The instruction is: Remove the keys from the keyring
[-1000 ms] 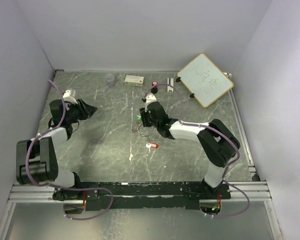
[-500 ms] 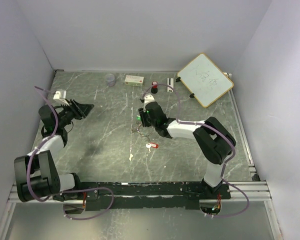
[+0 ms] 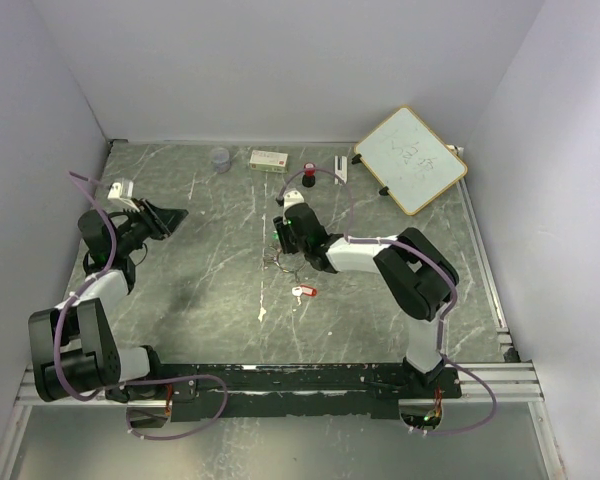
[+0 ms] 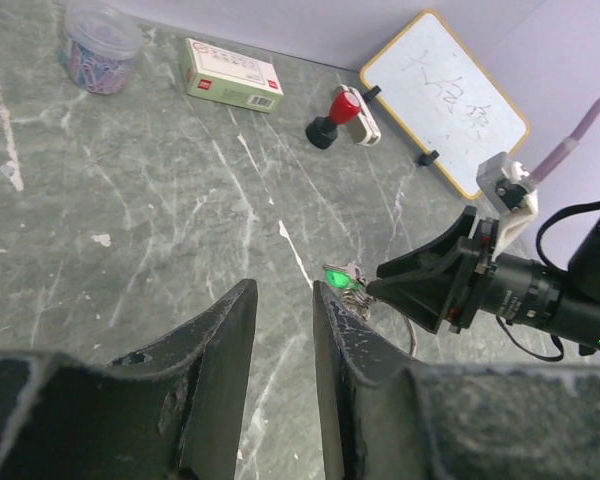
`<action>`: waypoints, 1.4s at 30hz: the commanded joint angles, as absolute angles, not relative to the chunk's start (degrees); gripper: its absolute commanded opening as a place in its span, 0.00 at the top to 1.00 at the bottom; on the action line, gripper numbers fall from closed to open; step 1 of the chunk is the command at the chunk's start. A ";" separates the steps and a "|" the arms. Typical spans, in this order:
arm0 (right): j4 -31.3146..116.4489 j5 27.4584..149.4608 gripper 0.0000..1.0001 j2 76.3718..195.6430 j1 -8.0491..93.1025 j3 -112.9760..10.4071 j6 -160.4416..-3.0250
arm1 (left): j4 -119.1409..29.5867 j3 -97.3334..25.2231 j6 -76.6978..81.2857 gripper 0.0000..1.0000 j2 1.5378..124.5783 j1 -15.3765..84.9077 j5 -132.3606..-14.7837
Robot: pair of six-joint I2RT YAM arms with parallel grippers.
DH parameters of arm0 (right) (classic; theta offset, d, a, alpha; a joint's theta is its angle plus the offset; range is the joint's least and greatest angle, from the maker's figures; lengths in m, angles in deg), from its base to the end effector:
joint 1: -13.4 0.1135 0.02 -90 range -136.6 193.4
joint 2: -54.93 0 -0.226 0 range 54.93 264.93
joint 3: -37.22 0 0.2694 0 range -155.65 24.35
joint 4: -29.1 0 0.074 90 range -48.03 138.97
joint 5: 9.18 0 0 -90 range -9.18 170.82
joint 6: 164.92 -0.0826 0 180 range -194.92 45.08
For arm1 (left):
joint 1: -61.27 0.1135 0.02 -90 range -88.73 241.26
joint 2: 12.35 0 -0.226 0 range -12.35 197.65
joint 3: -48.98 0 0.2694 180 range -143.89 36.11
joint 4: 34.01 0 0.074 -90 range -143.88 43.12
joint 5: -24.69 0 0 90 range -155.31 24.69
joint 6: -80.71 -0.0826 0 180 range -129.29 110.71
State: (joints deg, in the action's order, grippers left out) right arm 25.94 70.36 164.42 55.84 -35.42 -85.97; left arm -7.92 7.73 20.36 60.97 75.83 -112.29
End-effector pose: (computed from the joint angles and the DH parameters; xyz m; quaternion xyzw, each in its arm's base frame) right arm 0.3349 0.2859 0.0789 -0.1961 0.8569 0.1397 0.4558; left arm 0.3182 0.0203 0.1734 -0.0093 0.7317 -0.3742 0.5696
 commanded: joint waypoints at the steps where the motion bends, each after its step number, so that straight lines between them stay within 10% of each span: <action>1: 25.66 67.89 0.64 164.71 55.98 -35.31 -84.94 | -0.39 8.82 23.73 0.60 62.32 75.96 -116.49; 34: 25.52 67.61 0.87 169.79 55.96 -37.48 -84.82 | -1.63 8.80 21.99 0.68 62.80 75.99 -116.01; 42: 26.16 64.98 1.00 165.03 56.00 -38.58 -80.44 | -0.42 8.55 22.73 0.93 63.71 75.97 -117.43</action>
